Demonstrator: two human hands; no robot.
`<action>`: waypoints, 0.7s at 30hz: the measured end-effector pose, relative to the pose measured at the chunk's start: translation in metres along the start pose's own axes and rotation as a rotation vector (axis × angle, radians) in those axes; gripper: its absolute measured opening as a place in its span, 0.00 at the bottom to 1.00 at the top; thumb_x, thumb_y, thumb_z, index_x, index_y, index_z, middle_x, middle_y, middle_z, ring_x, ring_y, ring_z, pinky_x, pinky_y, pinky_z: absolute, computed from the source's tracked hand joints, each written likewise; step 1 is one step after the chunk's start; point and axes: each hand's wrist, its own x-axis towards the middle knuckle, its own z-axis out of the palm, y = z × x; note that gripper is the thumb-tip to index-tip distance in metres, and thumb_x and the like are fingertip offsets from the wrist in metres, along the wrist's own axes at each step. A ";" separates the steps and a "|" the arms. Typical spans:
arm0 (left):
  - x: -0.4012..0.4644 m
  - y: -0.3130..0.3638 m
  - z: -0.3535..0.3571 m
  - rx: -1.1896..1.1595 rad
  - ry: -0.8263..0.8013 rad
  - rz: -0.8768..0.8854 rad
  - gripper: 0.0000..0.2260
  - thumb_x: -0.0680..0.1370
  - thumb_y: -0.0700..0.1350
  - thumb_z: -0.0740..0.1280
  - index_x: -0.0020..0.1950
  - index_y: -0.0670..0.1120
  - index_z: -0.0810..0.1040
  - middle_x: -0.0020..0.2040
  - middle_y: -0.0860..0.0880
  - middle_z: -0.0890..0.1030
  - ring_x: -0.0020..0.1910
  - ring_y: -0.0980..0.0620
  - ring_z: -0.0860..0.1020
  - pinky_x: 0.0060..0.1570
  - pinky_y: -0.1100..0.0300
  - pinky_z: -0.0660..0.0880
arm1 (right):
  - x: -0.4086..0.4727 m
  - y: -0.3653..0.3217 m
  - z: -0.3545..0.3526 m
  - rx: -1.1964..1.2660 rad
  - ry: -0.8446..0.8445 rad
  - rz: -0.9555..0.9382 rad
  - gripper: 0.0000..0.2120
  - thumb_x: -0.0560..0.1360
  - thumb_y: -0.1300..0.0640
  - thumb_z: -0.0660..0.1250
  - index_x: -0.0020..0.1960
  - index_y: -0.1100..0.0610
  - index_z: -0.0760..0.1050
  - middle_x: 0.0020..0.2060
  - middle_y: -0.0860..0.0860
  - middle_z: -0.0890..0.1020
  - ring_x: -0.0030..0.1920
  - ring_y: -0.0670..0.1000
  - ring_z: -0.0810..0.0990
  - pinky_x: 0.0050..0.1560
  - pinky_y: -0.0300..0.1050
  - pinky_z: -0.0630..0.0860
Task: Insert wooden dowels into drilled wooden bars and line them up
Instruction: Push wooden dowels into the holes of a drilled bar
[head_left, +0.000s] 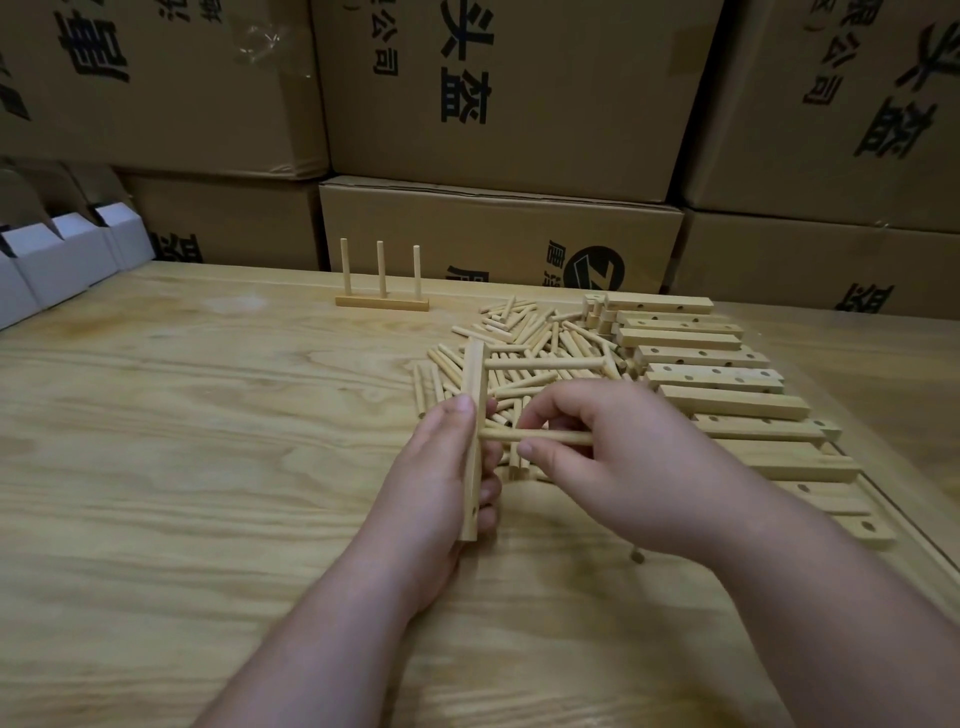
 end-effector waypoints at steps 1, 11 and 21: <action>0.000 0.000 0.000 0.007 -0.011 0.003 0.15 0.85 0.57 0.58 0.50 0.55 0.83 0.33 0.50 0.75 0.26 0.54 0.69 0.24 0.63 0.66 | 0.000 -0.001 0.001 0.001 0.014 -0.004 0.01 0.77 0.46 0.69 0.48 0.42 0.78 0.37 0.40 0.80 0.39 0.39 0.79 0.36 0.41 0.78; -0.001 -0.005 0.000 0.037 -0.092 0.027 0.18 0.85 0.60 0.53 0.52 0.56 0.80 0.36 0.48 0.77 0.31 0.52 0.73 0.29 0.58 0.71 | 0.001 0.003 -0.003 0.099 0.005 0.051 0.06 0.77 0.46 0.71 0.53 0.41 0.84 0.43 0.32 0.83 0.49 0.30 0.77 0.44 0.27 0.73; -0.003 -0.004 0.004 -0.063 -0.068 0.021 0.15 0.83 0.59 0.57 0.57 0.59 0.82 0.58 0.45 0.85 0.54 0.40 0.85 0.49 0.47 0.83 | 0.002 -0.004 0.009 0.082 0.028 0.110 0.08 0.77 0.45 0.69 0.54 0.41 0.84 0.41 0.36 0.84 0.44 0.36 0.80 0.48 0.42 0.81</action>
